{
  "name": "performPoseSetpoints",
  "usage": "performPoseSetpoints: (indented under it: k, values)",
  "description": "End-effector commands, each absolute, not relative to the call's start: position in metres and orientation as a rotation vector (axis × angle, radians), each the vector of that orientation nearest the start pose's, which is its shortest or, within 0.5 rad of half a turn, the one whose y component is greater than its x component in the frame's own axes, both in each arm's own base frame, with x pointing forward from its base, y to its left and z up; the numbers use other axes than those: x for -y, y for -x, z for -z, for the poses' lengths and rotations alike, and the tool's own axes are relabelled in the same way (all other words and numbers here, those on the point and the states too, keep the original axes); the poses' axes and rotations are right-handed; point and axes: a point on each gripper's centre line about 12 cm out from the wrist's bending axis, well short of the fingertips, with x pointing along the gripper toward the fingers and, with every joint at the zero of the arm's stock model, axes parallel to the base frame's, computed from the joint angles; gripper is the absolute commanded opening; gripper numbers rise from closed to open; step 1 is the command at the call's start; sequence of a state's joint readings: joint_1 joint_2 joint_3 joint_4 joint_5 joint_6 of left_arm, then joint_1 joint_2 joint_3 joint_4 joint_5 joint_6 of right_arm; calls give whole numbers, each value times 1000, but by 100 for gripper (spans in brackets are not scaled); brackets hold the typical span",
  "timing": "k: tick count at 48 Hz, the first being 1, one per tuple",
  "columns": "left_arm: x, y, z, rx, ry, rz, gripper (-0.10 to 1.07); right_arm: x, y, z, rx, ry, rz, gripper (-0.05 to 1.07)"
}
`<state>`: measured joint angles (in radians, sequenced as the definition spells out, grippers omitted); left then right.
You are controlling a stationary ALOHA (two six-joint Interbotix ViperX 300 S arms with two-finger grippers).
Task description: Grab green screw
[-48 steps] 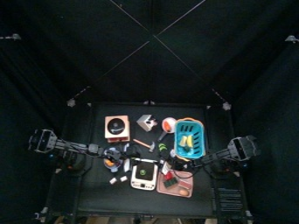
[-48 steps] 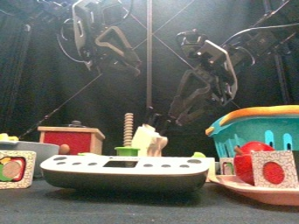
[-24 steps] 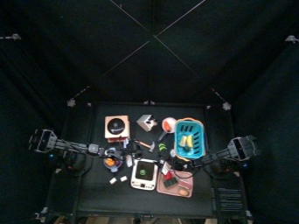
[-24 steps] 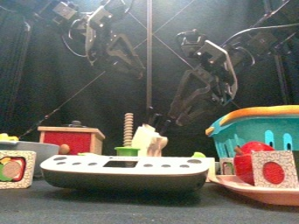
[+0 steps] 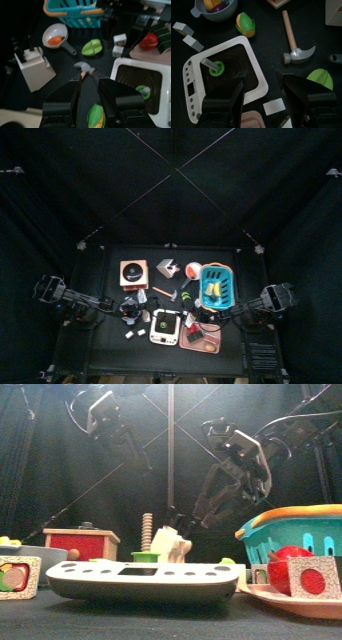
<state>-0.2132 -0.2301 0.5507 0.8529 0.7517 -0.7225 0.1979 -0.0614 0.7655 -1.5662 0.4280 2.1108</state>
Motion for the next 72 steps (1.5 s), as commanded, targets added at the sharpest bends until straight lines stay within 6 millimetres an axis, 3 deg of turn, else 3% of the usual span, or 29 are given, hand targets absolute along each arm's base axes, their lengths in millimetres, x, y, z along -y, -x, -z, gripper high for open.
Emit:
performPoseSetpoints:
  k: [1, 8, 16, 33, 40, 55, 72]
  values:
    - [19, -345, -274, -879, -295, -276, 69, -21, -359, -179, -554, -318, 388, 84]
    - [26, -345, -281, -881, -295, -190, 69, -21, -360, -179, -552, -318, 387, 84]
    - [31, -341, -305, -651, -287, -70, 69, -21, -360, -179, -552, -318, 387, 84]
    - [-22, -270, -329, -292, -114, -114, 69, -22, -370, -191, -519, -333, 381, 84]
    - [-17, -254, -320, -198, -204, -59, 69, -21, -389, -201, -484, -331, 377, 84]
    - [-17, -240, -261, -262, -171, -21, 69, -37, -424, -200, -488, -350, 308, 84]
    - [-19, -224, -245, -224, -125, -27, 68, -67, -430, -208, -478, -361, 244, 84]
